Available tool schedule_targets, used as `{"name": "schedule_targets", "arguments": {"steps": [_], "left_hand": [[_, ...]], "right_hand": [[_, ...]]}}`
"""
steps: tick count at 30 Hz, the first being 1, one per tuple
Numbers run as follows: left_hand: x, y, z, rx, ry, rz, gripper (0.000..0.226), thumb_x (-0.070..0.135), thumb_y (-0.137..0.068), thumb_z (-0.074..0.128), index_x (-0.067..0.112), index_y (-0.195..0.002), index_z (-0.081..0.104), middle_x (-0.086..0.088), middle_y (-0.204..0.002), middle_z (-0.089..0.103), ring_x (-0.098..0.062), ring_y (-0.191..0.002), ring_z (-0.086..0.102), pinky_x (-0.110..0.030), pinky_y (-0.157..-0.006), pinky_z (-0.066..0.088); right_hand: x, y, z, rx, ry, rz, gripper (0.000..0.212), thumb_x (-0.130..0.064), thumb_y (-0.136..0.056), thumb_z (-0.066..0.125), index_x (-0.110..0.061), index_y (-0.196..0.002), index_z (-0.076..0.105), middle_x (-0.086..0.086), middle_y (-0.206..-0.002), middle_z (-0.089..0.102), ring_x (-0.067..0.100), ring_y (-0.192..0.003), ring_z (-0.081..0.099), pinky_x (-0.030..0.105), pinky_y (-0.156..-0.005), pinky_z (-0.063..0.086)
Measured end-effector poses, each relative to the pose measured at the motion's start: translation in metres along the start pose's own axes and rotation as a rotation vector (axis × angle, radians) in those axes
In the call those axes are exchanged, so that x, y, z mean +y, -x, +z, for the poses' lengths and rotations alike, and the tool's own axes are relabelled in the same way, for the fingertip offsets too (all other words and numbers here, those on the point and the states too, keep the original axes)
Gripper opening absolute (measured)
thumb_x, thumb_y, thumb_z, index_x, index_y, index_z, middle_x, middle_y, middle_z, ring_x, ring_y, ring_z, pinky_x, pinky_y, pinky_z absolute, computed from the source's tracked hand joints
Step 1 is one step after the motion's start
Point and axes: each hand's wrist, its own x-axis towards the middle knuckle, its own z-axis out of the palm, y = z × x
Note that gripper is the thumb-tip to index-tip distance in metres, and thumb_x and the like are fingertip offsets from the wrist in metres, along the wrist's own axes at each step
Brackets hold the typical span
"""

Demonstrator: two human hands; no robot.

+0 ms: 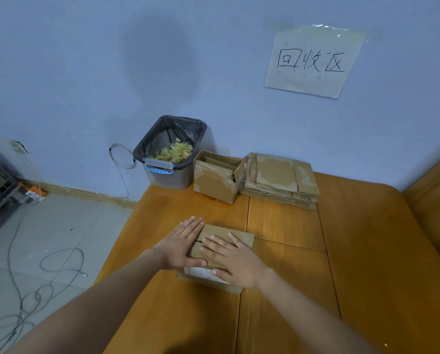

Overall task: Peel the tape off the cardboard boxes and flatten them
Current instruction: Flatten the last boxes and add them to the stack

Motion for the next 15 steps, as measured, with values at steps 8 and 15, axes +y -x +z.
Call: {"name": "schedule_targets", "arguments": {"steps": [8, 15], "left_hand": [[0.0, -0.001, 0.002, 0.021, -0.067, 0.009, 0.109, 0.078, -0.083, 0.037, 0.012, -0.152, -0.016, 0.001, -0.154, -0.027, -0.013, -0.138, -0.033, -0.026, -0.112, -0.024], [0.002, 0.0, 0.001, 0.011, -0.081, 0.009, 0.11, 0.079, -0.082, 0.036, 0.011, -0.152, -0.016, 0.0, -0.156, -0.026, -0.013, -0.138, -0.033, -0.026, -0.111, -0.023]], "right_hand": [[0.004, 0.023, 0.002, 0.012, -0.096, 0.038, 0.055, -0.045, -0.103, 0.026, -0.033, -0.153, 0.005, -0.018, -0.157, -0.006, 0.0, -0.142, -0.018, 0.037, -0.114, -0.022], [0.005, 0.029, -0.003, 0.03, -0.082, 0.046, 0.049, -0.042, -0.104, 0.022, -0.032, -0.152, 0.017, -0.016, -0.156, 0.005, 0.0, -0.143, -0.006, 0.041, -0.113, -0.023]]}}
